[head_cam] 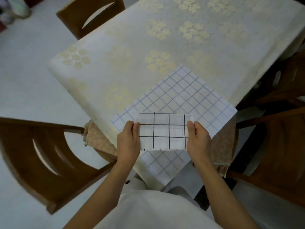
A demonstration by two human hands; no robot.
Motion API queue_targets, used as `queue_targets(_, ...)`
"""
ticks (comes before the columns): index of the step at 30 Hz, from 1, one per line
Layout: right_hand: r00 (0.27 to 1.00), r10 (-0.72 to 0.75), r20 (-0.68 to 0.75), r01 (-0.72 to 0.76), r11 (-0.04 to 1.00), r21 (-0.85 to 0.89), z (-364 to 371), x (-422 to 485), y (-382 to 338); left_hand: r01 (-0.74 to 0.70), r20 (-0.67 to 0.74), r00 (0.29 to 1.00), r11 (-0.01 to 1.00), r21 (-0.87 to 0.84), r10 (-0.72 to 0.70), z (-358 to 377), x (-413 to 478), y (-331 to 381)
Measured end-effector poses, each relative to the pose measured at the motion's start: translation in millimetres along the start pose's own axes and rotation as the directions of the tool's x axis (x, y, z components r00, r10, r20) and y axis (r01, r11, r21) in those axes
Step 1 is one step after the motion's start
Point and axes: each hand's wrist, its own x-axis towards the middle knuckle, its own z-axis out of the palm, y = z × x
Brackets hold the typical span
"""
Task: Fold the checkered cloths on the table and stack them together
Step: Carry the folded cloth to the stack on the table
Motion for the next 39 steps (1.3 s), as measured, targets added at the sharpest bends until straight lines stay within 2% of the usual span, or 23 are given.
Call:
queue_targets(5,0.992,-0.074,0.105,0.078,0.996,-0.035,8,-26,-1,0.101,-0.129,0.986,0.994,-0.045,-0.106,-16,-48,-16)
queue_targets(12,0.942,-0.165,0.291,0.179,0.984,-0.023,37,-59,-23,0.259,-0.294,0.918,0.964,-0.067,-0.267,-61,-98,-39)
queue_targets(17,0.854,-0.276,0.441,0.32,0.947,-0.025,73,-82,-42,0.366,-0.392,0.823,0.912,-0.185,-0.41,-92,-128,-63)
queue_targets(21,0.791,-0.304,0.531,0.371,0.929,-0.02,106,-110,-56,0.459,-0.466,0.726,0.861,-0.218,-0.505,-119,-154,-83)
queue_targets(26,0.732,-0.336,0.593,0.418,0.909,0.0,143,-144,-74,0.474,-0.531,0.665,0.846,-0.242,-0.525,-155,-174,-110)
queue_targets(29,0.72,-0.337,0.607,0.435,0.9,-0.016,169,-162,-83,0.475,-0.533,0.648,0.836,-0.276,-0.544,-176,-179,-129)
queue_targets(34,0.715,-0.329,0.617,0.437,0.899,-0.027,221,-197,-105,0.435,-0.551,0.64,0.843,-0.315,-0.536,-224,-178,-171)
queue_targets(39,0.71,-0.357,0.607,0.47,0.882,-0.031,297,-240,-135,0.415,-0.549,0.644,0.846,-0.334,-0.532,-290,-168,-241)
